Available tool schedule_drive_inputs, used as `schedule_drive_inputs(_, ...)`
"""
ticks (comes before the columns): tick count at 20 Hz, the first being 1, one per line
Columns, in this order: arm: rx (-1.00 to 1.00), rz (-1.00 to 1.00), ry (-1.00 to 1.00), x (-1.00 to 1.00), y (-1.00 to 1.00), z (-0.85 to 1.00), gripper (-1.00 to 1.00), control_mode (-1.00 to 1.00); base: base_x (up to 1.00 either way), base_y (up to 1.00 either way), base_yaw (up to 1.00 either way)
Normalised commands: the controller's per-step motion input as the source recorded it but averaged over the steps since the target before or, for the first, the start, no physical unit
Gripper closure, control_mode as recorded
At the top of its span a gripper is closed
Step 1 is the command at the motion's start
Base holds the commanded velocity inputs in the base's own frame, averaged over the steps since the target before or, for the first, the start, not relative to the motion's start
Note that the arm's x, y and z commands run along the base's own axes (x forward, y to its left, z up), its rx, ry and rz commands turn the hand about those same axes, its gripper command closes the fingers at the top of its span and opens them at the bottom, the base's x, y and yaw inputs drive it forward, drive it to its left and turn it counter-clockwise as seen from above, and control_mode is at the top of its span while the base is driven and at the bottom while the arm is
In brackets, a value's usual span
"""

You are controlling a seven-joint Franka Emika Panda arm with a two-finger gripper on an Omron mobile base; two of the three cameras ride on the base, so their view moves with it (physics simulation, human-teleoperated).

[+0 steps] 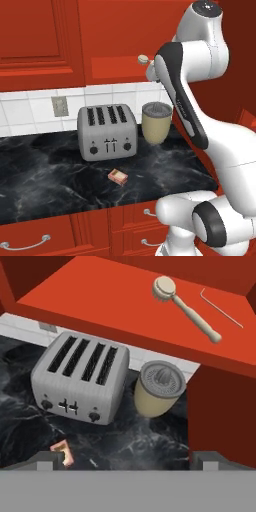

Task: Pick the dish brush and bar soap from the cabinet and place them on the counter.

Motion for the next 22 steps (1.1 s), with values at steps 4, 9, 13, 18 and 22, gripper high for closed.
schedule_drive_inputs(4, 0.01, 0.0, -0.1, 0.33, -0.13, -0.21, -1.0, -1.0, 0.0, 0.0, 0.0)
schedule_drive_inputs(9, 0.05, 0.0, -0.04, 0.31, -0.13, 0.03, -1.0, -1.0, 0.0, 0.0, 0.0)
schedule_drive_inputs(13, 0.08, 0.0, 0.0, 0.39, -0.11, 0.07, -1.0, -1.0, 0.0, 0.0, 0.0)
schedule_drive_inputs(18, 0.08, 0.0, 0.0, 0.35, -0.08, 0.23, -1.0, -1.0, 0.0, 0.0, 0.0)
schedule_drive_inputs(22, 0.03, 0.0, 0.01, 0.33, -0.04, 0.23, -1.0, -1.0, 0.0, 0.0, 0.0)
